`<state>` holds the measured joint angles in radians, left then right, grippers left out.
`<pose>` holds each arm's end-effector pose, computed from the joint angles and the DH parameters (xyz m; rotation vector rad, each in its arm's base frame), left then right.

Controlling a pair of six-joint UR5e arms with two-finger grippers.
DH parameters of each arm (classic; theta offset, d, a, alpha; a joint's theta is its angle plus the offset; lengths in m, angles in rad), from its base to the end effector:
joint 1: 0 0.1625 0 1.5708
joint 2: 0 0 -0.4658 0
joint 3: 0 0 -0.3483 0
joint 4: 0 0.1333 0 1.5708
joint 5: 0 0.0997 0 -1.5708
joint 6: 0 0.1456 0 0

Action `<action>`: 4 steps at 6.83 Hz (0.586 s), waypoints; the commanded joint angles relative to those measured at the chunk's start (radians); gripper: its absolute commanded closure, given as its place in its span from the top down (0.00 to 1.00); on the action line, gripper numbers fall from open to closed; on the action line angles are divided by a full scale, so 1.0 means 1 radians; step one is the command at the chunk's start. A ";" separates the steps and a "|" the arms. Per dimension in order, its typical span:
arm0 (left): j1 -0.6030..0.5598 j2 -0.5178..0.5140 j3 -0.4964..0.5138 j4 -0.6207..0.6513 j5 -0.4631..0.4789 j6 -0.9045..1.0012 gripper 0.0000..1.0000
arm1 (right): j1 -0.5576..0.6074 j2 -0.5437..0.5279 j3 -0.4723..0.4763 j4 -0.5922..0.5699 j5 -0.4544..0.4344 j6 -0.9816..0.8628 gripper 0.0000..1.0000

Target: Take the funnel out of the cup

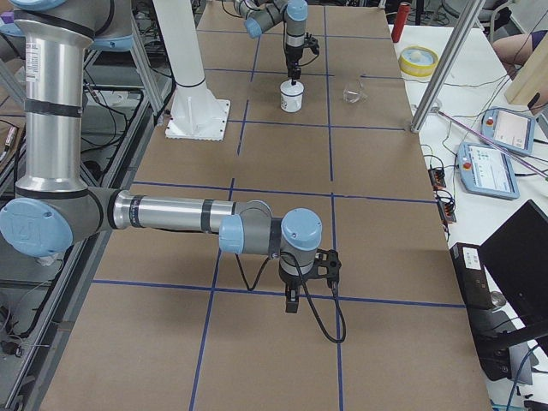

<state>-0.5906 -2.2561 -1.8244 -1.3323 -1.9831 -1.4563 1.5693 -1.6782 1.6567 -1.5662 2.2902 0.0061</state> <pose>0.5087 -0.4313 0.2798 -0.1330 0.7869 -0.3064 0.0368 -0.3962 0.7443 -0.0189 -0.7193 0.0105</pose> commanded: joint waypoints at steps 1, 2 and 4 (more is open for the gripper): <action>0.000 0.001 0.000 -0.004 0.000 0.001 0.86 | 0.000 0.000 0.000 0.000 0.000 0.000 1.00; -0.001 0.009 -0.013 -0.004 0.003 0.005 0.86 | 0.000 0.000 0.000 0.000 0.000 0.000 1.00; -0.114 0.070 -0.071 -0.002 -0.012 0.214 0.86 | 0.000 0.000 0.000 0.000 0.000 0.000 1.00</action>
<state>-0.6324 -2.2196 -1.8641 -1.3351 -1.9852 -1.3488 1.5693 -1.6782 1.6567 -1.5662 2.2902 0.0061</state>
